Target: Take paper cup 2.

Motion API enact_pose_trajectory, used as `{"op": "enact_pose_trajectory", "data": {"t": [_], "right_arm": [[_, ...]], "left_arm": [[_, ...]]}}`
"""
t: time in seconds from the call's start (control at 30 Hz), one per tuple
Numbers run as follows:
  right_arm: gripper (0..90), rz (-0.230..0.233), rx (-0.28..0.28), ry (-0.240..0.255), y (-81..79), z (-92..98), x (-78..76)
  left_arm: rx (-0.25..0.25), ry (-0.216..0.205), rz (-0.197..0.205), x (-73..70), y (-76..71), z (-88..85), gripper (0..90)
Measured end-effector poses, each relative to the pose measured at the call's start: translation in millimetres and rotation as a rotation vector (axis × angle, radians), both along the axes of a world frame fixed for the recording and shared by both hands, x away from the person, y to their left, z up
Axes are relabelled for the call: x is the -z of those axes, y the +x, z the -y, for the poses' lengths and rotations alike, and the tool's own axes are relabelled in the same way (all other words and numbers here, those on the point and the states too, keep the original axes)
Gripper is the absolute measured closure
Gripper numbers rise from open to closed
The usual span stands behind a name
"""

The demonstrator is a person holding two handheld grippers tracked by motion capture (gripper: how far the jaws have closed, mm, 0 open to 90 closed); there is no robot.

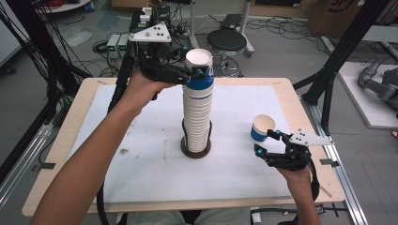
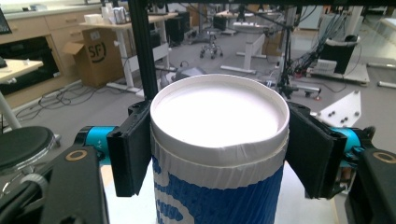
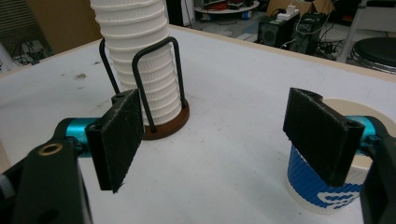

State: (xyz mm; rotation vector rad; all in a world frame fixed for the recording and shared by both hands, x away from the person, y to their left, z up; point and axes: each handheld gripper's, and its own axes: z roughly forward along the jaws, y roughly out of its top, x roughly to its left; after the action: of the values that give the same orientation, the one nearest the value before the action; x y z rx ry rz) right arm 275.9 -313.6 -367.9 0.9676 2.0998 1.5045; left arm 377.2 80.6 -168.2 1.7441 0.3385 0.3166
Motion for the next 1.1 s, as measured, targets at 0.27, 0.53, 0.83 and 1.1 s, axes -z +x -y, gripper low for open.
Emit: {"op": "enact_pose_trajectory", "data": {"t": [0.27, 0.53, 0.83, 1.1], "right_arm": [[21.0, -0.005, -0.002, 0.004, -0.6, -0.3, 0.1], [21.0, 0.003, -0.01, 0.014, -0.8, -0.6, -0.3], [21.0, -0.003, -0.025, 0.023, -0.1, -2.4, 1.0], [21.0, -0.007, -0.031, 0.025, 0.6, -4.0, 2.0]], "left_arm": [[-0.004, -0.068, 0.02, -29.1, -5.0, -10.0, 30.1], [-0.013, -0.143, 0.039, -49.8, -13.0, -24.9, 30.2], [-0.043, -0.212, 0.074, -68.7, -22.5, -58.7, 30.2], [-0.097, -0.229, 0.096, -64.8, -32.0, -95.7, 30.2]]}}
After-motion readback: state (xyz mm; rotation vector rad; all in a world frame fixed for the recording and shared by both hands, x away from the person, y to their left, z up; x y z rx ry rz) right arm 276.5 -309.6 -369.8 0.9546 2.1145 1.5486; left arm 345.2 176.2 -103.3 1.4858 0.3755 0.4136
